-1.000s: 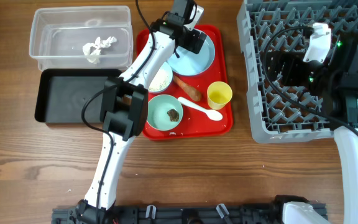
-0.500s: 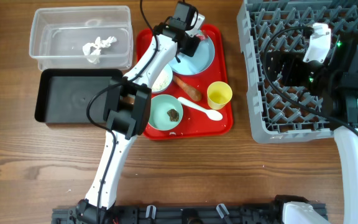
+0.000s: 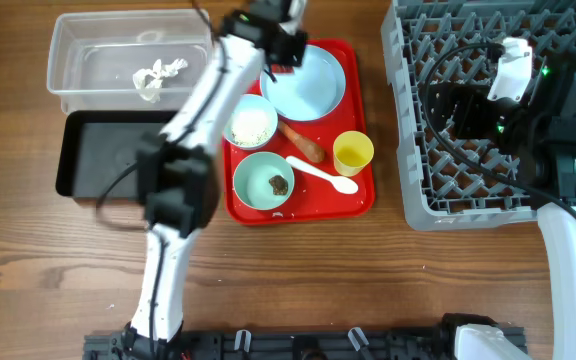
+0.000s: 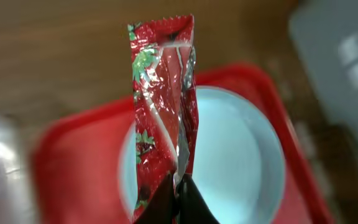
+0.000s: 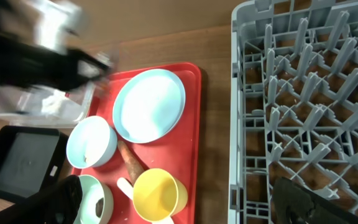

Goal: Sort waste into correct bins and load items into the dishwasher rack
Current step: 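Move the wrapper with the left gripper and drop it in the clear bin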

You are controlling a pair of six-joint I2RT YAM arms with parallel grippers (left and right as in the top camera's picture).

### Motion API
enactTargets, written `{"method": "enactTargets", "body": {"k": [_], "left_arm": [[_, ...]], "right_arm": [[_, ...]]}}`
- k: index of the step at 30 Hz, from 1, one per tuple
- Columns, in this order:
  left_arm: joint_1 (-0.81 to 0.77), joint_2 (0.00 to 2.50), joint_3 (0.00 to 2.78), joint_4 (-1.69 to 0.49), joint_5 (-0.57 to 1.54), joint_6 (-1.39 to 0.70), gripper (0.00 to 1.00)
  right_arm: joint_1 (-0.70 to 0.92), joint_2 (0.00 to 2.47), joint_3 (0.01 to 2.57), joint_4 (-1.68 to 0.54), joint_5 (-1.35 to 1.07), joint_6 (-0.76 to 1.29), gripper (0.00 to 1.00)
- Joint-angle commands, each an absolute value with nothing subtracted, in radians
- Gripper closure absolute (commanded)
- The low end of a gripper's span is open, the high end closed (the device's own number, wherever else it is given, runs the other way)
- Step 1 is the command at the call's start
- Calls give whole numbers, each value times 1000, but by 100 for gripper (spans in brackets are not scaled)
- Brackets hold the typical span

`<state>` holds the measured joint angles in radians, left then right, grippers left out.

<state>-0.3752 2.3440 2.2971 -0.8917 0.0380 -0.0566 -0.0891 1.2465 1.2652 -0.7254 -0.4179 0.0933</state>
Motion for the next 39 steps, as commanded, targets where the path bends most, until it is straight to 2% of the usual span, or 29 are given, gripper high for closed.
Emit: {"method": "enactTargets", "body": {"k": [1, 7, 8, 9, 11, 12, 13, 19, 22, 24, 29, 31, 34, 39], "left_arm": [[-271, 2218, 2304, -958, -84, -99, 96], [-104, 2315, 2304, -1056, -106, -99, 96], [-89, 2332, 2304, -1063, -105, -99, 88], [-75, 2346, 2304, -1070, -102, -99, 71], [-55, 2356, 2304, -1078, -102, -98, 28], [-51, 2356, 2304, -1075, -102, -98, 16], [-49, 2354, 2304, -1068, -102, -98, 0], [-55, 2306, 2304, -1091, -18, -97, 0], [-80, 2215, 2304, -1169, 138, -91, 1], [-109, 2170, 2304, -1245, 232, -93, 1], [-236, 2182, 2303, -1383, 242, -218, 5], [-293, 2200, 2291, -1369, 228, -229, 12], [-363, 2209, 2215, -1310, 93, -332, 19], [-417, 2209, 1991, -1089, 73, -358, 46]], "right_arm": [[-82, 1255, 1283, -717, -410, 108, 0], [-82, 1255, 1283, -704, -410, 108, 0], [-82, 1255, 1283, -704, -410, 108, 0], [-82, 1255, 1283, -704, -410, 108, 0], [-82, 1255, 1283, -704, -410, 108, 0], [-82, 1255, 1283, -704, -411, 108, 1], [-82, 1255, 1283, -705, -411, 109, 0], [-82, 1255, 1283, -707, -415, 109, 0], [-82, 1255, 1283, -708, -415, 109, 0], [-82, 1255, 1283, -708, -416, 117, 0], [-82, 1255, 1283, -704, -414, 134, 0], [-82, 1255, 1283, -704, -414, 134, 0], [-82, 1255, 1283, -704, -415, 134, 0], [-82, 1255, 1283, -704, -415, 134, 0]]}}
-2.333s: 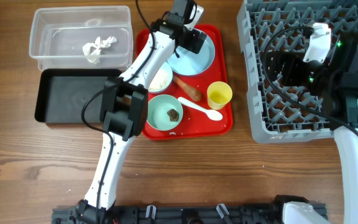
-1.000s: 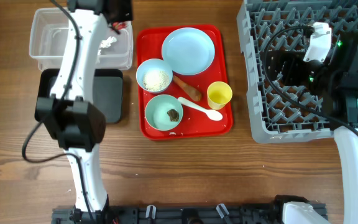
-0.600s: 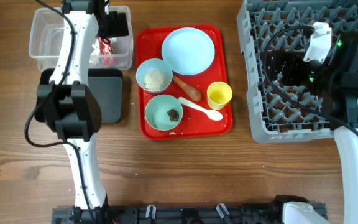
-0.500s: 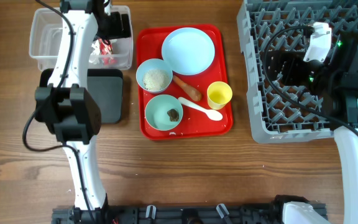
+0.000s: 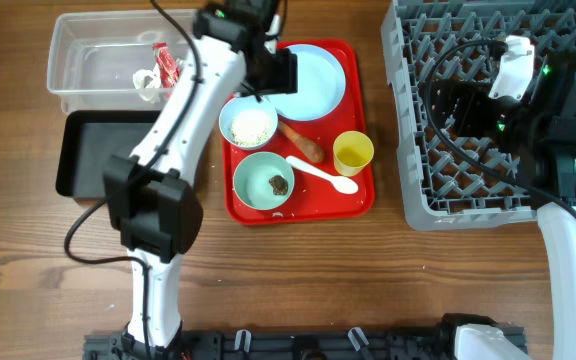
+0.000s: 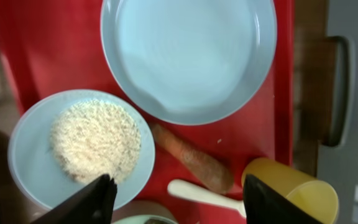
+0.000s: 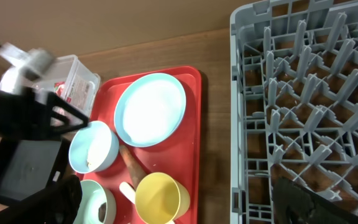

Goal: Sort waste into correct bins and load items into the dishwasher rack
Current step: 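Move the wrapper with the left gripper and drop it in the clear bin, then grasp the light-blue rice bowl rim with the left gripper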

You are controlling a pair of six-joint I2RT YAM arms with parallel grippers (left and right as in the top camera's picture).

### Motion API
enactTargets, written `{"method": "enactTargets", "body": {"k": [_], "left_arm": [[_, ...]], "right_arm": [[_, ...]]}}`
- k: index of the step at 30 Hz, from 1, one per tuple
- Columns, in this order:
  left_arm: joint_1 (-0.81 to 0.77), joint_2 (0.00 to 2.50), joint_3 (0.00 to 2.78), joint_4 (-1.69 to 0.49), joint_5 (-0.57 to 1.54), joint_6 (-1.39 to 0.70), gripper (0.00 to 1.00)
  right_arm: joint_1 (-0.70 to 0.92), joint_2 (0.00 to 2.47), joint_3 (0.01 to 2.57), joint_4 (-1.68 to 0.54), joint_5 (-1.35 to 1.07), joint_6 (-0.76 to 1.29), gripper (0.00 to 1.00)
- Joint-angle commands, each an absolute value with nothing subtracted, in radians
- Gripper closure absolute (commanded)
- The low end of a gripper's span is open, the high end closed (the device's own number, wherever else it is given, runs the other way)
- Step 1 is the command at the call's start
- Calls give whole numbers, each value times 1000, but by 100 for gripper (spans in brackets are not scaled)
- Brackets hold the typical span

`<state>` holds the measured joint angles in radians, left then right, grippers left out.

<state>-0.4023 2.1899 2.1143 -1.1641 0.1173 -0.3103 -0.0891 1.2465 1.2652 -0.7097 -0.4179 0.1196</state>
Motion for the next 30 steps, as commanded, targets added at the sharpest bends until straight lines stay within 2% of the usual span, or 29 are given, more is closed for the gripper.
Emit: {"method": "enactTargets", "body": {"k": [1, 5, 16, 19, 24, 30], "left_arm": [[-421, 2209, 1947, -1052, 73, -373, 48], [-421, 2209, 1775, -907, 73, -370, 57], [-429, 2209, 1707, -847, 72, -352, 84], [-430, 2209, 1707, -846, 73, -352, 96], [-430, 2192, 1726, -859, 77, -351, 96], [-427, 1993, 1834, -978, 88, -344, 96]], "right_arm": [[-82, 1255, 1283, -705, -415, 134, 0], [-82, 1255, 1283, -708, -415, 133, 0], [-82, 1255, 1283, -712, -414, 134, 0], [-82, 1255, 1283, -712, -415, 134, 0], [-82, 1255, 1283, -712, -414, 134, 0], [-82, 1255, 1283, -712, -414, 134, 0]]}}
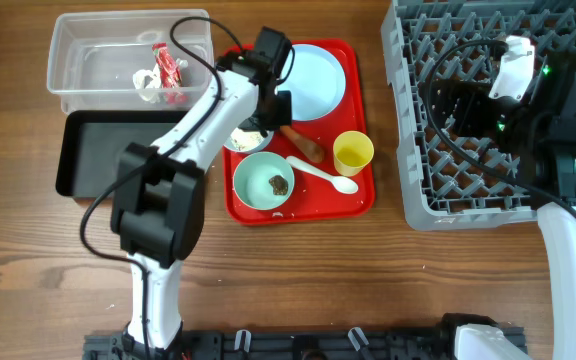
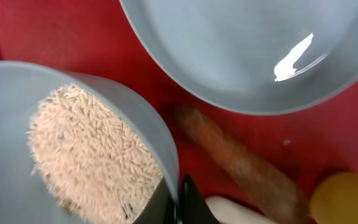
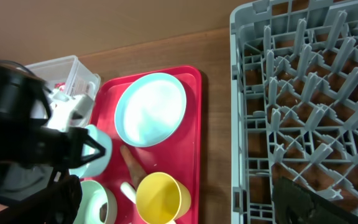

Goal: Sort waste into correct bins and load items into the dishwasher rack
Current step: 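Grasp the light-blue rice bowl rim with the left gripper, then tip the rice bowl over the black tray with the left gripper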

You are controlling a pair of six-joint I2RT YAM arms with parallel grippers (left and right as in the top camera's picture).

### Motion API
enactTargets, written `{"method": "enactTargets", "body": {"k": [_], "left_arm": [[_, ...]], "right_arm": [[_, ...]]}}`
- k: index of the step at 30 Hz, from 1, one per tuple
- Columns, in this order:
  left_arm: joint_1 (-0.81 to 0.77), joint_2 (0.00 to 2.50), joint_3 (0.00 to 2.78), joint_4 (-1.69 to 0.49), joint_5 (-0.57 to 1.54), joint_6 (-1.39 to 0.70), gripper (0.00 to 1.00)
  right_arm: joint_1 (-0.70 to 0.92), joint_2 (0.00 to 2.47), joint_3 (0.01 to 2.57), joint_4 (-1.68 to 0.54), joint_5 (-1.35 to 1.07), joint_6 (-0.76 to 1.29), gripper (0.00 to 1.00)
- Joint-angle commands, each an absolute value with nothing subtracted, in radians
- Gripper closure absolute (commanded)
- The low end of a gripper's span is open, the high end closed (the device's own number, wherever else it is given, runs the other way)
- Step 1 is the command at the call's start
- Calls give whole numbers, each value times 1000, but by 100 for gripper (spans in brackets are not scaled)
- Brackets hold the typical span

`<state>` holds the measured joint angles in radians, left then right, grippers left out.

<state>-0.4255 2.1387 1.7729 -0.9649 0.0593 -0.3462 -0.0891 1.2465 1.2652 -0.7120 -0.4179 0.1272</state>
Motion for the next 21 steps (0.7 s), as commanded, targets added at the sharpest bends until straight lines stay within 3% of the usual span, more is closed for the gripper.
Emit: {"method": "enactTargets", "body": {"k": [1, 6, 13, 21], "left_arm": [[-422, 1960, 1834, -983, 89, -344, 96], [-327, 1821, 1834, -1090, 137, -342, 96], [14, 1821, 1829, -1331, 475, -45, 96], [314, 1830, 1606, -1248, 761, 189, 96]], "right_arm": [[-82, 1255, 1283, -712, -414, 134, 0], [-82, 1255, 1283, -713, -415, 137, 0], [-82, 1255, 1283, -713, -418, 142, 0], [-82, 1255, 1283, -712, -418, 160, 0]]}}
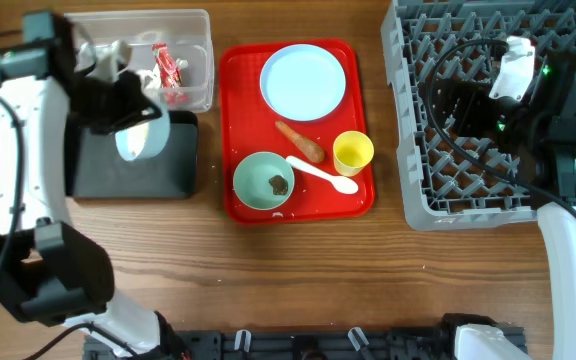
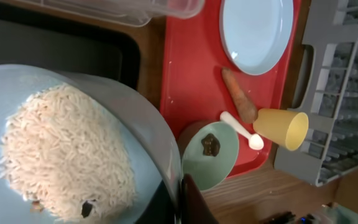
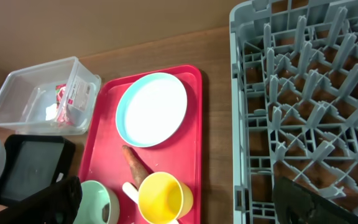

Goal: Sort waste into correct bins and load items into the dishwasher rack
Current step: 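Tip the rice bowl over the black tray with the left gripper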

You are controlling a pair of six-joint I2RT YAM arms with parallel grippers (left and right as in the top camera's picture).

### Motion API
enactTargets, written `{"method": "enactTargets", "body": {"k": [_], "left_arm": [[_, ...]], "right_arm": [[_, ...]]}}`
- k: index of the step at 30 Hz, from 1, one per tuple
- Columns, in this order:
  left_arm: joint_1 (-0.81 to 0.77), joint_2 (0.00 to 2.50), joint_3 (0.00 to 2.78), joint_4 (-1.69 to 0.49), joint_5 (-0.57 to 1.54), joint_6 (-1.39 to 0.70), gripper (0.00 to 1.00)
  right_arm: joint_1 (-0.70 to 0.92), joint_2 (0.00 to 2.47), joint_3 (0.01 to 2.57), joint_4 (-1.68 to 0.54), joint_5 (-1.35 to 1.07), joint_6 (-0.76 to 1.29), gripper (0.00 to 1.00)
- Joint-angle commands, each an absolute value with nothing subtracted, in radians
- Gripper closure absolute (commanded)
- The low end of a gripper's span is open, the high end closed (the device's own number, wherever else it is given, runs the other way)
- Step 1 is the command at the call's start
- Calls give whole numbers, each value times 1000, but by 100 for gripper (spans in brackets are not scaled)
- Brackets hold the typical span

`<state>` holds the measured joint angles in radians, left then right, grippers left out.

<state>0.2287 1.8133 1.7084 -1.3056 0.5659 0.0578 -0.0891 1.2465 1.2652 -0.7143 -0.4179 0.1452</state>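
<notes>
My left gripper (image 2: 180, 200) is shut on the rim of a light-blue bowl of rice (image 2: 61, 155). It holds the bowl (image 1: 138, 136) over the black bin (image 1: 138, 175), with the rice inside it. On the red tray (image 1: 243, 205) lie a light-blue plate (image 1: 303, 82), a carrot piece (image 1: 300, 141), a yellow cup (image 1: 353, 152), a white spoon (image 1: 323, 175) and a green bowl with a food scrap (image 1: 263, 180). My right gripper (image 3: 179, 208) hangs open over the grey dishwasher rack (image 1: 468, 160), holding nothing.
A clear bin (image 1: 196, 45) at the back left holds a red wrapper (image 1: 171, 72) and crumpled white paper. Bare wooden table lies in front of the tray and bins. The rack fills the right side.
My left gripper was shut on the rice bowl's rim on the red tray. Now it holds the bowl far to the left, over the black bin. The right arm has not moved.
My left gripper held a red wrapper above the plate. Then the wrapper lay in the clear bin and the gripper was open over the tray. It then shut on the rice bowl's rim, and the bowl is now off the tray, over the black bin.
</notes>
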Motion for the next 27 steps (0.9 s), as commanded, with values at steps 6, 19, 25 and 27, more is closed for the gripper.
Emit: {"method": "enactTargets", "body": {"k": [6, 19, 25, 27], "left_arm": [[480, 1834, 1380, -1026, 1037, 233, 96], [657, 1835, 1210, -822, 1313, 232, 96], [659, 1835, 1210, -813, 1471, 232, 96], [659, 1835, 1210, -810, 1554, 231, 96]], "right_arm": [[-82, 1255, 1283, -713, -418, 160, 0], [-82, 1255, 1283, -728, -418, 161, 0], [-82, 1255, 1283, -742, -418, 161, 0], [-82, 1255, 1283, -747, -418, 160, 0]]}}
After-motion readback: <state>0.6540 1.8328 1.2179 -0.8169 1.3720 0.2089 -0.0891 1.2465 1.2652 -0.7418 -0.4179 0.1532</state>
